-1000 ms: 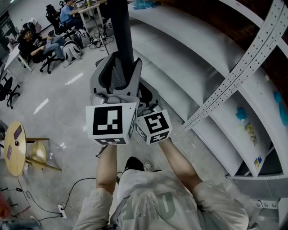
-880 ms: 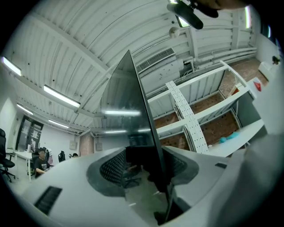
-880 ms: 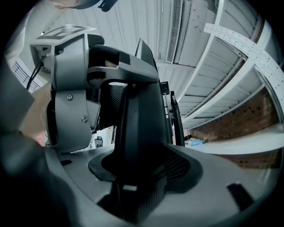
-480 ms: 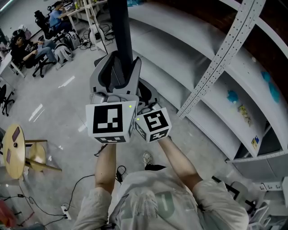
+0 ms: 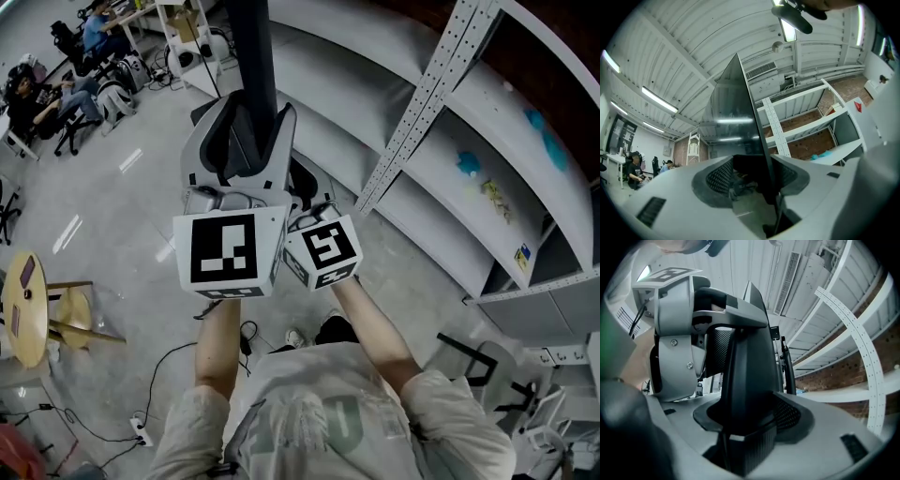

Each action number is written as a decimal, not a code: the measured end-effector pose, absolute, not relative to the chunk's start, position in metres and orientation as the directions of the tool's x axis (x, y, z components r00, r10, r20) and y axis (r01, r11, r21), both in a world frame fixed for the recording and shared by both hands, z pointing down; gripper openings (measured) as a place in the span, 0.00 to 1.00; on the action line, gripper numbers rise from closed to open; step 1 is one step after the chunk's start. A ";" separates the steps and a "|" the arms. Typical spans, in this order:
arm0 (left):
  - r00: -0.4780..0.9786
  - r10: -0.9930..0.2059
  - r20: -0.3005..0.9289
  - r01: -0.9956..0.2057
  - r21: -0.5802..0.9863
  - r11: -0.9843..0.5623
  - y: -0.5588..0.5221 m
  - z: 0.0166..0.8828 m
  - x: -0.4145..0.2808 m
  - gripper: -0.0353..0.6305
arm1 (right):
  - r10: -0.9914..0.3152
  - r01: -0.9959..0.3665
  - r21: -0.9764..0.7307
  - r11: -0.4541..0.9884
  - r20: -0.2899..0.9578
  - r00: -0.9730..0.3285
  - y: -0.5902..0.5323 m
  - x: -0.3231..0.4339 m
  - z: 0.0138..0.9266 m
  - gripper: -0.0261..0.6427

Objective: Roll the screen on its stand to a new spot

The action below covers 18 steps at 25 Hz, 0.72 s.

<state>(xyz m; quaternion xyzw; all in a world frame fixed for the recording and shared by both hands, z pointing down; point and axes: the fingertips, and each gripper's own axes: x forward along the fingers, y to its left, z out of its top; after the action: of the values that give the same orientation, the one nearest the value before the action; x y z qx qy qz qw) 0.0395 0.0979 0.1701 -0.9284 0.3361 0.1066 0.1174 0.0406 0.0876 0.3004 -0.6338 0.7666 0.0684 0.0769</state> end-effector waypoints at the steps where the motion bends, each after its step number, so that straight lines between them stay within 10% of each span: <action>1: 0.753 -0.597 -0.276 -0.647 -0.143 -0.749 0.105 0.171 0.040 0.43 | -0.962 -0.983 0.007 0.184 -0.205 -0.182 0.095 0.041 0.301 0.43; 18: 0.744 -0.591 -0.312 -0.645 -0.105 -0.757 0.267 0.175 0.143 0.43 | -0.954 -0.972 0.024 0.235 -0.185 -0.235 0.254 0.144 0.307 0.43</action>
<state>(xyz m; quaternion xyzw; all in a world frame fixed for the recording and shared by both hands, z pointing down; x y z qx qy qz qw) 0.1425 0.2668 0.1754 -0.9281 0.3328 0.1310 0.1035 0.1444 0.2542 0.3066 -0.6149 0.7830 0.0669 0.0655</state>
